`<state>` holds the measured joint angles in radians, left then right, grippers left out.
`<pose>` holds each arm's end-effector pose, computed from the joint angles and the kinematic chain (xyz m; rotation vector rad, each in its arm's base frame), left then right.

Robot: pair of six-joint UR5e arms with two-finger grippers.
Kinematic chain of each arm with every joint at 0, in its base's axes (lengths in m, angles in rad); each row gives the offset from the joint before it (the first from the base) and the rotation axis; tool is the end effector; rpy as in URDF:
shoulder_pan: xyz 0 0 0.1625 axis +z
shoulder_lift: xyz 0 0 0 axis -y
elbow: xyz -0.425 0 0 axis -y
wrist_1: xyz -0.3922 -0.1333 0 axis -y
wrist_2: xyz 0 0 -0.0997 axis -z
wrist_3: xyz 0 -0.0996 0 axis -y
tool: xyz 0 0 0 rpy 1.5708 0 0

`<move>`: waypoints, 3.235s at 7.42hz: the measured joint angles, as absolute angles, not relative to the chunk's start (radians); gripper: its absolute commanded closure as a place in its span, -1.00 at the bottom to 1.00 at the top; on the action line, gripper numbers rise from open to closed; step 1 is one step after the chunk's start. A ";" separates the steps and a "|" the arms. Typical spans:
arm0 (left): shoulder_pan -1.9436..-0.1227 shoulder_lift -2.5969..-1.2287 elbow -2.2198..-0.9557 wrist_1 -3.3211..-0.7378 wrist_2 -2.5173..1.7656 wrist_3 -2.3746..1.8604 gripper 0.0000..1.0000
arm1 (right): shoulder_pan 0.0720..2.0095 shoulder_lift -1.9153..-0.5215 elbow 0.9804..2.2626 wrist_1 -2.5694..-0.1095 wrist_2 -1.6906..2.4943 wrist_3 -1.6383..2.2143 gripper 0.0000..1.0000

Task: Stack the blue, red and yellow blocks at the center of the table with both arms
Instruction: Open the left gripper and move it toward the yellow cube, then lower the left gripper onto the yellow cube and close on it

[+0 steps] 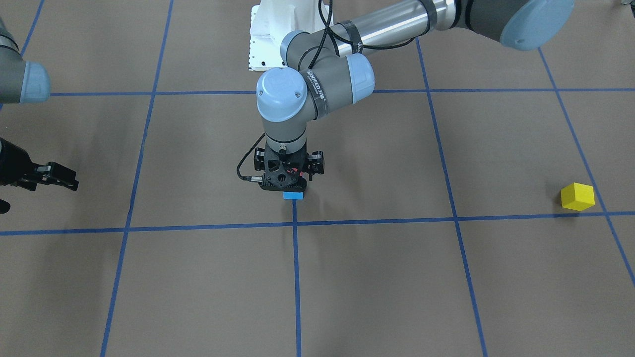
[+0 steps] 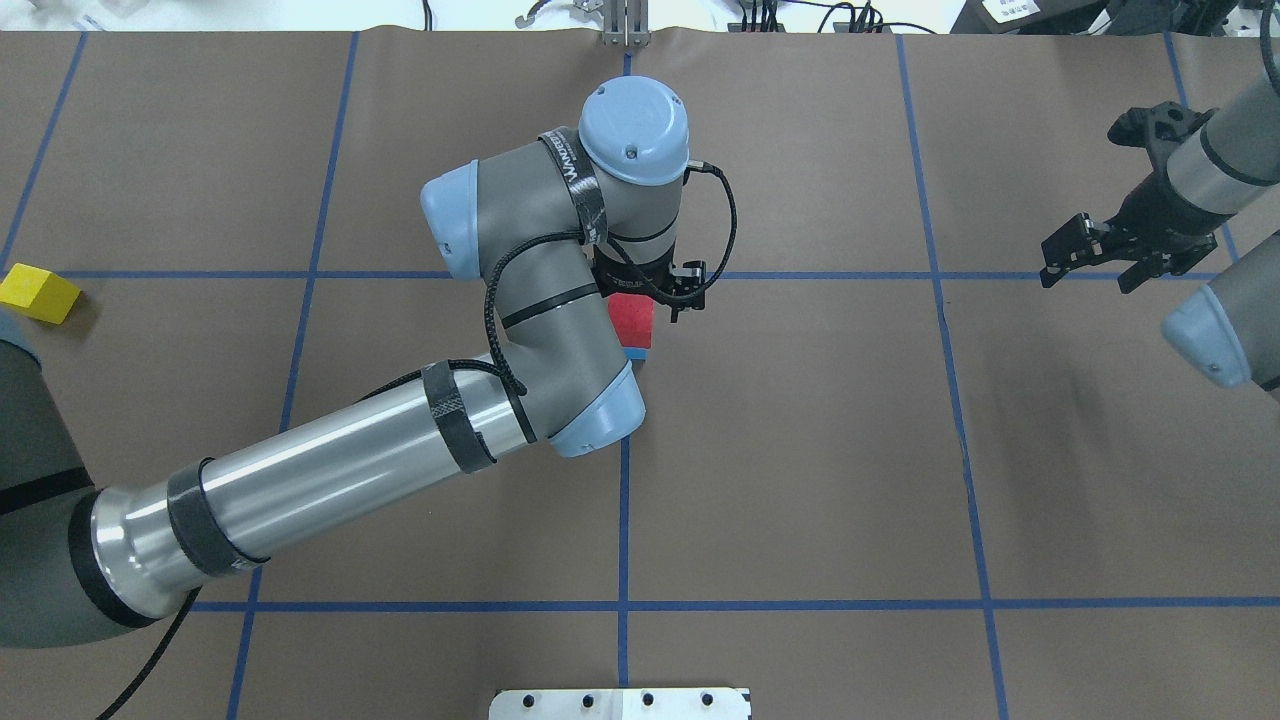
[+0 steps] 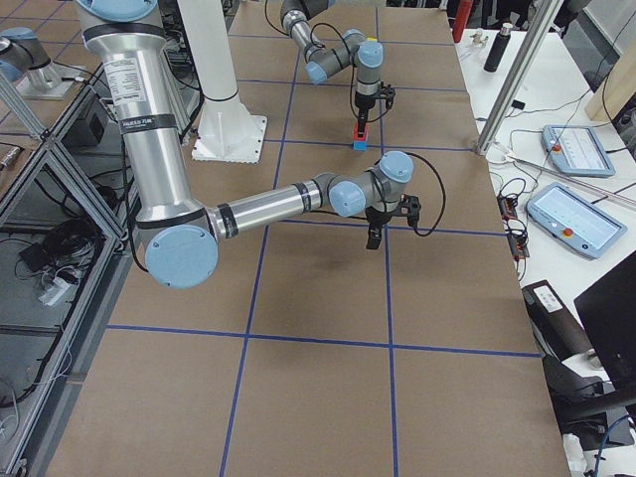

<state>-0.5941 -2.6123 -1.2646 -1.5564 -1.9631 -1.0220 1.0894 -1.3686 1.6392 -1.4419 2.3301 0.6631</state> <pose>0.6041 -0.5230 0.1173 0.0693 0.8009 0.0985 -0.2127 -0.5469 0.5018 -0.0860 -0.8346 0.0193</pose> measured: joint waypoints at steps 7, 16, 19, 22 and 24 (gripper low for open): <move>-0.891 -2.024 -1.826 -1.436 -2.077 -0.622 -0.99 | 1.092 -1.373 1.640 -1.442 2.330 0.657 -0.99; -1.233 -1.806 -1.234 -2.051 -2.199 -0.086 -0.98 | 1.092 -1.371 1.649 -1.441 2.330 0.664 -0.99; -1.225 -1.807 -1.211 -2.082 -2.210 -0.099 -0.99 | 1.092 -1.369 1.658 -1.441 2.330 0.668 -0.99; -1.207 -1.807 -1.208 -2.077 -2.269 -0.119 -0.98 | 1.092 -1.370 1.669 -1.442 2.330 0.670 -0.99; -1.192 -1.787 -1.203 -2.076 -2.276 -0.121 -0.94 | 1.092 -1.370 1.670 -1.442 2.330 0.670 -0.99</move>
